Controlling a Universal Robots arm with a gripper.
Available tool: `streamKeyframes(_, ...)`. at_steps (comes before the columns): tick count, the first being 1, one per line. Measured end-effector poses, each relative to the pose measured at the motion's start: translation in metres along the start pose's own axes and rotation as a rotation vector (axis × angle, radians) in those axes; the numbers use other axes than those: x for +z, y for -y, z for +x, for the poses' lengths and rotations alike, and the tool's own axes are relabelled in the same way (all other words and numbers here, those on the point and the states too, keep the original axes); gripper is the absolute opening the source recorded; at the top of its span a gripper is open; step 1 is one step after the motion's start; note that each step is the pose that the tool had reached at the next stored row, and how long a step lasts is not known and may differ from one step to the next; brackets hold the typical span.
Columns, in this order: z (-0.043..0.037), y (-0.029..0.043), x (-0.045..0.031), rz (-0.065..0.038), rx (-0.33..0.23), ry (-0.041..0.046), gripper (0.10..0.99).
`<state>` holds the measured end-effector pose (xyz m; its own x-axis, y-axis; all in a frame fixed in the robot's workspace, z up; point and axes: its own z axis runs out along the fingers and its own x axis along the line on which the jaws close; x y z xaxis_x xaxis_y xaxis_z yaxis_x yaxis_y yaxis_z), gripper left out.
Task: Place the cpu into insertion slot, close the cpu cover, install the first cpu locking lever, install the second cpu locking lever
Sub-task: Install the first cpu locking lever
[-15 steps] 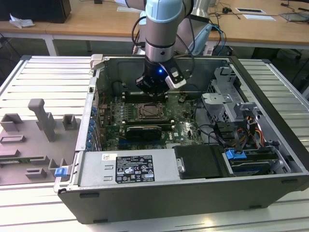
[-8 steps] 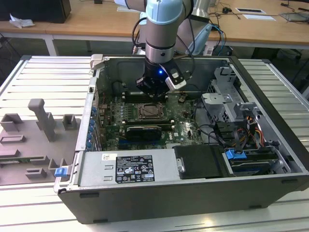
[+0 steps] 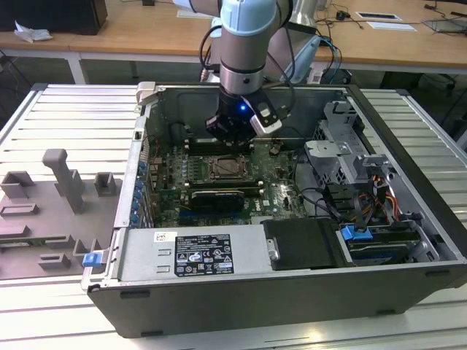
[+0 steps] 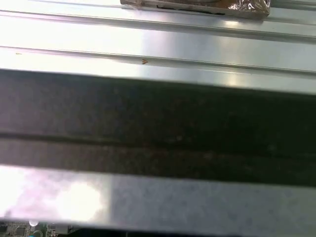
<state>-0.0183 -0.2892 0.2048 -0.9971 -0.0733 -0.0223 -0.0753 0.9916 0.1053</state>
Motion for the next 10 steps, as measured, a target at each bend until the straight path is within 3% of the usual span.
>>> streamKeyframes(10,0.0001,0.0001,0.0005,0.010,0.001,-0.0007,0.106)
